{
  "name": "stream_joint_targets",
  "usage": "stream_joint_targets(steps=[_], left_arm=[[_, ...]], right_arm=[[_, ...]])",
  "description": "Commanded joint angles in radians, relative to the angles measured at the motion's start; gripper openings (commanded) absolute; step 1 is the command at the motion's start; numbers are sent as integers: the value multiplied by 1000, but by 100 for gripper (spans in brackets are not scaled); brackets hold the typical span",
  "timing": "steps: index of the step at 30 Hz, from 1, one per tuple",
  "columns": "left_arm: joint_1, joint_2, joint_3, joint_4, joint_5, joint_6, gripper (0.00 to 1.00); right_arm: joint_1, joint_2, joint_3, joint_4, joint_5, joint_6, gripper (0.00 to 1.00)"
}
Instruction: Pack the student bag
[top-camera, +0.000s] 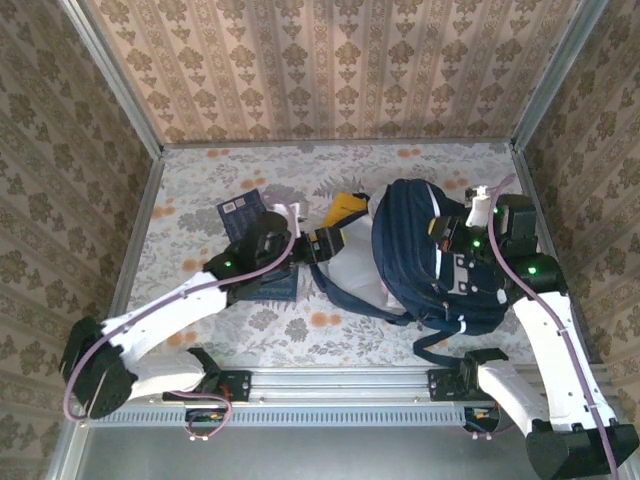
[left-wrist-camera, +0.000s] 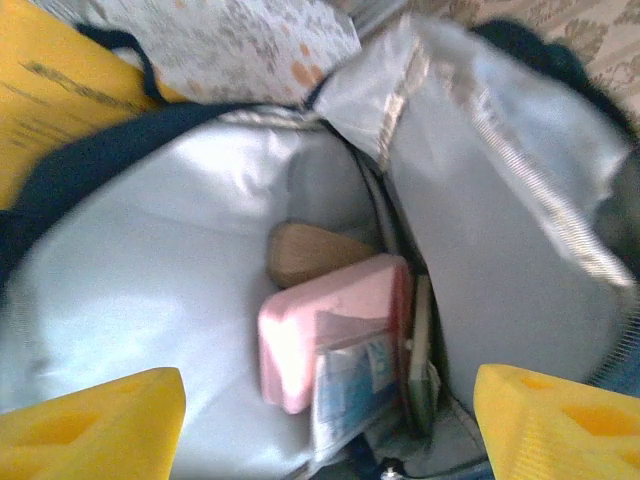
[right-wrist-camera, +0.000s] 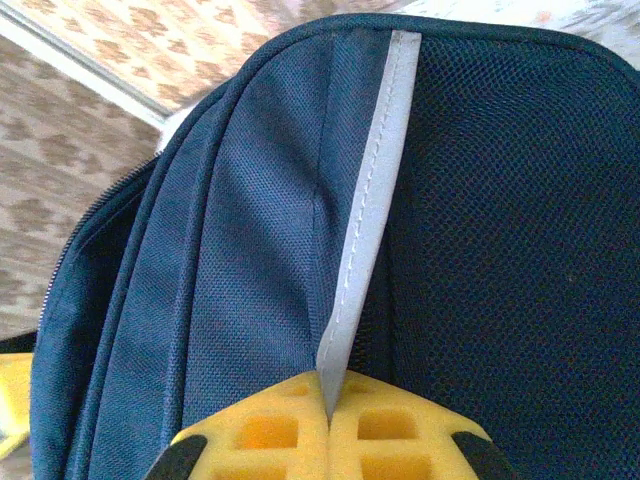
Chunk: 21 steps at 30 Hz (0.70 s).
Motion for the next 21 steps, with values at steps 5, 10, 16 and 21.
stream_joint_targets(steps=[5, 10, 16, 21], left_arm=[[71, -104, -49, -170, -65, 75, 77], [85, -115, -66, -175, -54, 74, 77], [105, -105, -38, -224, -52, 102, 78], [140, -78, -8, -265, -40, 153, 78]], right_arm=[[70, -27, 57, -97, 314, -163, 0], [120, 23, 27, -90, 291, -152, 0], [181, 83, -12, -92, 405, -118, 30], [253, 79, 22, -78, 521, -133, 40]])
